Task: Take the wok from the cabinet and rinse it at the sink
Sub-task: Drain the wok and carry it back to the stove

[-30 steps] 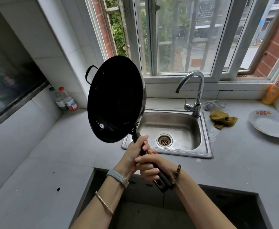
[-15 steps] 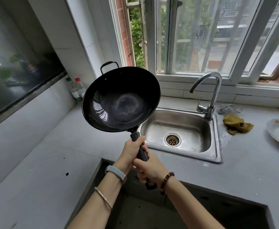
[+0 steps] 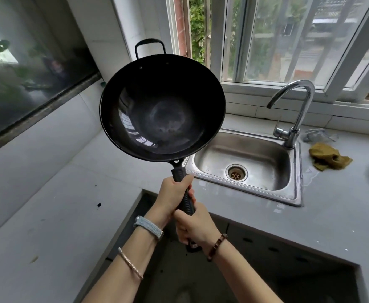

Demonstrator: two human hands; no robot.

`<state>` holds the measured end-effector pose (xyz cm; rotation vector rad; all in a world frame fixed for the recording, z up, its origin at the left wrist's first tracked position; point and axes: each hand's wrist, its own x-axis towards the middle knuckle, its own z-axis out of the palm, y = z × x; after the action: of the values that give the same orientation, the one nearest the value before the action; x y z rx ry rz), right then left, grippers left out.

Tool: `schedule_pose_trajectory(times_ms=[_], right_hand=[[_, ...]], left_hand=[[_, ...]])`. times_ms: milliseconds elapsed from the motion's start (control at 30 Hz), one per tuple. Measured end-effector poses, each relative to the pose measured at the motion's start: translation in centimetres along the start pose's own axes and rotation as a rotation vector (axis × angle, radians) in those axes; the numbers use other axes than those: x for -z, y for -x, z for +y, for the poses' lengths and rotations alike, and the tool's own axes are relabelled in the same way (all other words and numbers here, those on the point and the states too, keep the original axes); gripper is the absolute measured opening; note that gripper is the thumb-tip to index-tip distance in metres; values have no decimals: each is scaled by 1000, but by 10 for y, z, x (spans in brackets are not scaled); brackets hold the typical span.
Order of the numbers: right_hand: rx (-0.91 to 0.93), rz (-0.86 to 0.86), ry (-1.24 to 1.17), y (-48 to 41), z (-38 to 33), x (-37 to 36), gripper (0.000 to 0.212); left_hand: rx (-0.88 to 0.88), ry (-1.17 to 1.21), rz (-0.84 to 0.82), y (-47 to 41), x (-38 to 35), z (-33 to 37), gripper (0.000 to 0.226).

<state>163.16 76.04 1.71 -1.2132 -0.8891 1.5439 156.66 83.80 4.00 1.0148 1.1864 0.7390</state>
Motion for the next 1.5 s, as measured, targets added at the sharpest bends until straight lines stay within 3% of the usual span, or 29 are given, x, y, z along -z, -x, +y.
schedule_pose_trajectory(times_ms=[267,500,733,1200,1500], right_hand=[[37,71,-47,20,1,-23,14],[123,234,-113,44,16,-71,16],[205,471,-189,89,47,-119,20],[293,1058,-309,254,99,-132,22],[275,1331,-469,367,151,-166,14]], left_hand=[[-12,-30,-94,19,11,2,24],[-59,-132,-263,53,37,4,24],[-128,-294,-502,101,52,-10,33],[-20,-406,-1022,245,-33,-86,33],[-15,-526,-1272,373,-52,-145,38]])
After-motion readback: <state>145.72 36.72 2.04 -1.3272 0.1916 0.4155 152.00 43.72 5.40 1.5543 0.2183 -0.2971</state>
